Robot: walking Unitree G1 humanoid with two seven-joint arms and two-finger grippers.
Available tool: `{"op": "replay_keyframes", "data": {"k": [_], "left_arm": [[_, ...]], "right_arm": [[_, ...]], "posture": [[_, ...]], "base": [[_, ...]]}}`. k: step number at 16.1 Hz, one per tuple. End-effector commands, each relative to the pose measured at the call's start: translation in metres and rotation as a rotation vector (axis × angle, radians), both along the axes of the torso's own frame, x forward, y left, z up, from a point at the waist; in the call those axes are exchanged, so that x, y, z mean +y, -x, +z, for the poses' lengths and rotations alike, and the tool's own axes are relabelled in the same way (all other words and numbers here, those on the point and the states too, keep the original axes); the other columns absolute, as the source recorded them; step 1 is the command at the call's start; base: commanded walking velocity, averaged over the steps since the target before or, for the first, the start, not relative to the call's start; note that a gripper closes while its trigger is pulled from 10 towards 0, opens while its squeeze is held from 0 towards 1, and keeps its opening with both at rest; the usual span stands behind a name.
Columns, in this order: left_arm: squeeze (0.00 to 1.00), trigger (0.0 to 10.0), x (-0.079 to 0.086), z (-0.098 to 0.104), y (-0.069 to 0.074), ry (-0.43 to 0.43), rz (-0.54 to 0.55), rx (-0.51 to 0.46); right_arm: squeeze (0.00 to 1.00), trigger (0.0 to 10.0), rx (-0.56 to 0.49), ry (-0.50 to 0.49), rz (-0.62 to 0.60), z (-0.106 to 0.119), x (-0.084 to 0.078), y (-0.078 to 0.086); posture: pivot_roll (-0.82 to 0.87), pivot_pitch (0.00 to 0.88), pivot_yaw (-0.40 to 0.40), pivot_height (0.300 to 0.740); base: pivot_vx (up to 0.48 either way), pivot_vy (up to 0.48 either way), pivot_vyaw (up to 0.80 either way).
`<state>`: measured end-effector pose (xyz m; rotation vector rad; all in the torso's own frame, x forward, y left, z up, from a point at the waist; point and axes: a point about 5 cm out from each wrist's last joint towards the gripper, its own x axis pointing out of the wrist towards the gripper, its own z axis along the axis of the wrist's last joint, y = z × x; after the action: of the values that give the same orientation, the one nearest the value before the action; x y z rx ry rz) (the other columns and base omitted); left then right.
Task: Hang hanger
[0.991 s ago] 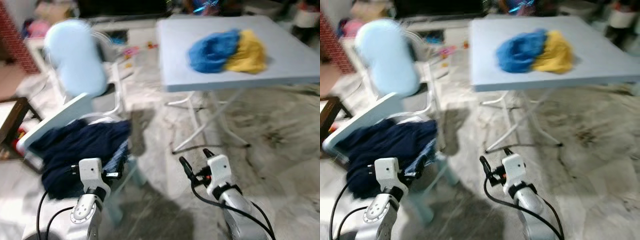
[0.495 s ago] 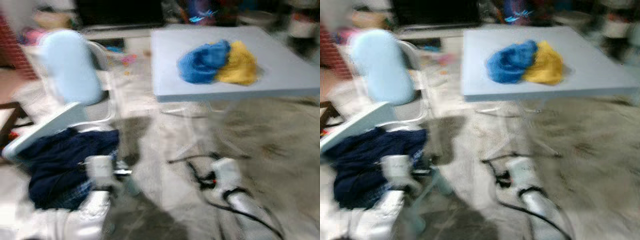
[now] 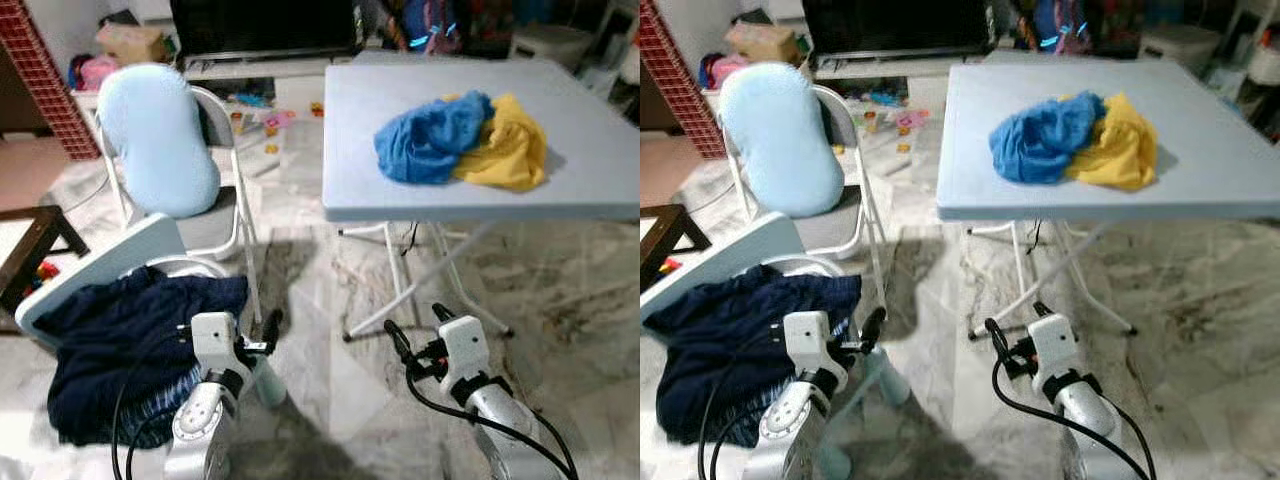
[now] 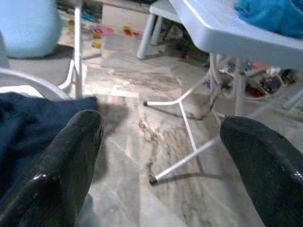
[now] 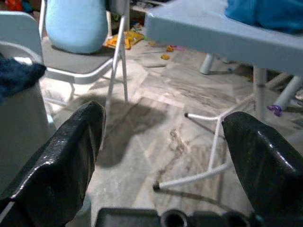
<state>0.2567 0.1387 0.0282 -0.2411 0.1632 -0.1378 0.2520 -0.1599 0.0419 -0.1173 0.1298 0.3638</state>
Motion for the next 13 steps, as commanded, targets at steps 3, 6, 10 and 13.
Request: {"op": "replay_keyframes", "data": {"k": [3, 6, 10, 13], "left_arm": [[0.0, 10.0, 0.014, -0.002, 0.0, -0.027, 0.03, 0.008], [0.0, 10.0, 0.012, -0.003, -0.001, -0.029, 0.027, 0.015], [0.0, 10.0, 0.011, -0.007, -0.002, -0.019, 0.037, 0.047], [0.0, 10.0, 0.004, -0.017, -0.003, 0.015, 0.009, 0.123]], "right_arm": [[0.0, 10.0, -0.017, -0.026, 0.03, 0.004, 0.012, -0.003], [0.0, 10.0, -0.014, -0.03, 0.028, 0.005, 0.012, -0.003], [0.0, 10.0, -0.013, -0.031, 0.02, 0.005, 0.011, -0.003], [0.0, 10.0, -0.009, -0.027, 0.026, 0.005, 0.01, 0.0]], "posture": [[0.0, 0.037, 0.009, 0.74], [0.0, 0.038, 0.009, 0.74], [0.0, 0.041, 0.006, 0.74], [-0.01, 0.059, -0.007, 0.74]], "base": [[0.262, 0.402, 0.0], [0.262, 0.401, 0.0], [0.0, 0.0, 0.0], [0.0, 0.0, 0.0]]}}
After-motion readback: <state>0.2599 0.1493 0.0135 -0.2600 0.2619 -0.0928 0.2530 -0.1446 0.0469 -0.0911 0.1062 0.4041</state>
